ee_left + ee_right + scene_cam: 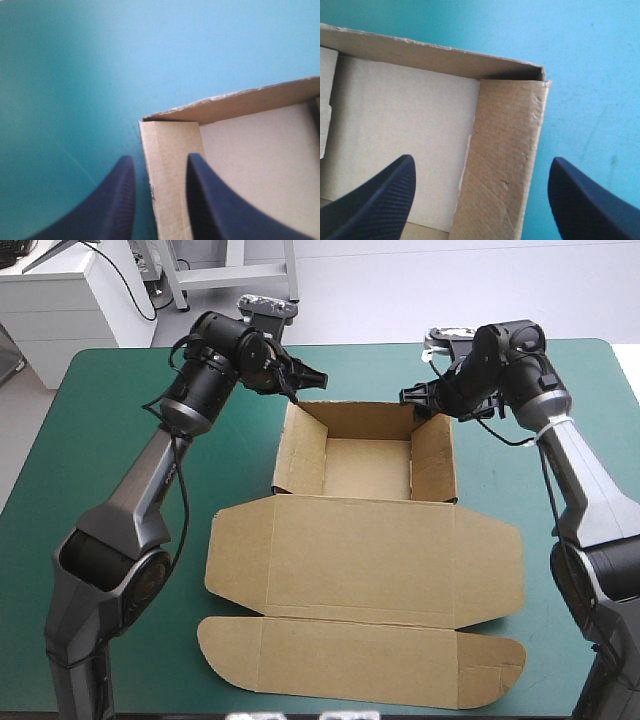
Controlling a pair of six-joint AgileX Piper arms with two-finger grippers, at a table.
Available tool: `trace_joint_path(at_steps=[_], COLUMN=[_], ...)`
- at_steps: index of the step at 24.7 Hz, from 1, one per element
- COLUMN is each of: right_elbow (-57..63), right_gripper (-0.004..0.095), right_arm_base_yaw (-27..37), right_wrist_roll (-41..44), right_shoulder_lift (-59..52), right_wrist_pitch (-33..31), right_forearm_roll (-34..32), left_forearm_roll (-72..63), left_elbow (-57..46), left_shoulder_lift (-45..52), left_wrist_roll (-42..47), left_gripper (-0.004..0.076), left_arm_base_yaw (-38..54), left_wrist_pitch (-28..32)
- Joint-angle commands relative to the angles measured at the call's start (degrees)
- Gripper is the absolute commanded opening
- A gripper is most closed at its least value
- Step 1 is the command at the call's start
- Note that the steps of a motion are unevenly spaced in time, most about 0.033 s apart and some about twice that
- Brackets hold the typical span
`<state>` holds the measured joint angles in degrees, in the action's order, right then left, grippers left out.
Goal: Fold the box
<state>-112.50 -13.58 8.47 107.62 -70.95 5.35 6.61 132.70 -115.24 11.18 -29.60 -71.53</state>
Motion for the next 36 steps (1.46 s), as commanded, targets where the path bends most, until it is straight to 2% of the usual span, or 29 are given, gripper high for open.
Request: trace_joint_path(at_steps=[1,7,12,17,20,21,26,30,31,32,35,36], right_elbow=[-2.4,-0.1,5.1,10.0,11.6,11.8,11.9,12.2,12.4,12.4,10.4,9.4], right_gripper=[0.0681,0.0681,0.0678,0.0678,0.0678,0.0678,0.0677,0.0666,0.0635,0.0537,0.0039,-0.0011], right_arm_base_yaw=[0.7,0.8,0.8,0.8,0.8,0.8,0.8,0.8,0.8,0.8,0.8,0.8], right_wrist_roll=[0.3,1.3,3.0,3.0,3.1,3.1,3.1,3.1,3.1,3.1,2.1,2.2], right_shoulder_lift=[-4.7,-6.8,-6.8,-5.7,-4.5,-3.6,0.0,2.7,2.8,2.8,2.4,2.4], right_wrist_pitch=[-0.4,-0.5,-0.5,1.9,4.2,4.4,3.3,0.1,-0.2,-0.2,-0.1,-0.4], right_forearm_roll=[0.0,-1.6,-3.4,-3.4,-2.6,-2.1,-2.1,-1.5,-1.5,-1.6,-2.2,-2.3], left_forearm_roll=[0.5,-0.5,-0.9,-4.9,-4.9,-4.9,-4.9,-4.9,-4.9,-5.1,-5.6,-5.7], left_elbow=[1.8,-0.7,-13.1,-32.4,-44.1,-51.1,-69.5,-84.6,-86.9,-89.5,-93.3,-93.7], left_shoulder_lift=[7.7,16.3,26.7,41.3,49.3,54.6,69.1,80.3,82.1,84.1,87.5,87.9], left_wrist_roll=[-1.6,-3.1,-3.1,-3.6,-3.6,-3.6,-3.5,-3.5,-3.4,-3.3,-3.3,-3.3], left_gripper=[-0.0001,-0.0008,-0.0008,-0.0008,-0.0008,-0.0008,-0.0008,-0.0008,-0.0008,-0.0008,-0.0008,-0.0008], left_arm_base_yaw=[0.1,-0.6,-0.6,-0.6,-0.6,-0.6,-0.6,-0.6,-0.6,-0.6,-0.6,-0.6], left_wrist_pitch=[-2.4,-2.4,-2.4,-2.0,0.2,1.3,5.3,9.7,10.2,10.7,10.8,10.8])
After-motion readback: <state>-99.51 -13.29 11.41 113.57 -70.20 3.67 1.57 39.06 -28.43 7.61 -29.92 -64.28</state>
